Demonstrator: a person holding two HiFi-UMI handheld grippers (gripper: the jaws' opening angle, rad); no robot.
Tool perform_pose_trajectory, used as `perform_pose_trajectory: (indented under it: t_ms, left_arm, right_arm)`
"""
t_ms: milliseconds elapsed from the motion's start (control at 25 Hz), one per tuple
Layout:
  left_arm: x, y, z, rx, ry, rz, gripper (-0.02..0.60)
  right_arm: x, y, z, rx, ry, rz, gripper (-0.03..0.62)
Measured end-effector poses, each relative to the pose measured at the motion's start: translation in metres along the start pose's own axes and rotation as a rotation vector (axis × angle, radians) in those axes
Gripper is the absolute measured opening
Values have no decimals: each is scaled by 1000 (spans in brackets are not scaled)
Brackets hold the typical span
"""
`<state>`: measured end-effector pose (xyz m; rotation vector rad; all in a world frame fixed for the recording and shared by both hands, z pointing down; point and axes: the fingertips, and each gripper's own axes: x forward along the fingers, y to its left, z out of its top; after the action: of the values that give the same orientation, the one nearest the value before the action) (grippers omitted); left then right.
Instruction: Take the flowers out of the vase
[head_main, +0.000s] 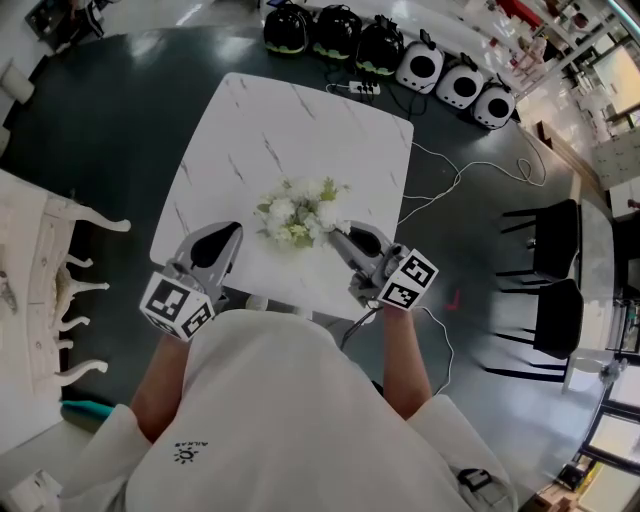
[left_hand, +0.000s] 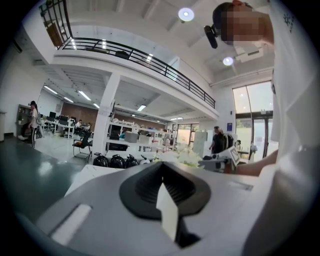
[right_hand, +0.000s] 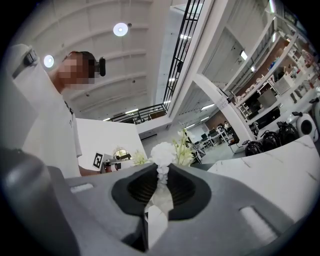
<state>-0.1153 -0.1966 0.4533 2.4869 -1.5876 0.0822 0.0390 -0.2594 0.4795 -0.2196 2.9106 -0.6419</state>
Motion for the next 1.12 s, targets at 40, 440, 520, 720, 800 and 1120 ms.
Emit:
perform_pose_trajectory:
  t_ms: [40,440,520,720,800,1120]
  left_arm:
    - [0,0,0,0,-1,-1,-12]
    - [0,-6,2,1,-8,-9,-12]
    - [0,-5,2,1,-12,-12,-12]
    - [3,-2,3,-11,-19,-15,-12]
    - [6,-2,3,-13,-21,-20,-11]
    - [16,-1,6,2,-27,-54,-12]
  right_arm:
    - [0,0,2,4,-7,2,46]
    - [1,7,13,-9,-33,2,46]
    - [1,8,16,-18,-35,-4,46]
    - [4,9,22,-35,-35,-32,46]
    - [5,10,24,-39,-37,-41,46]
    - [2,14,34,-62,-50,-72,46]
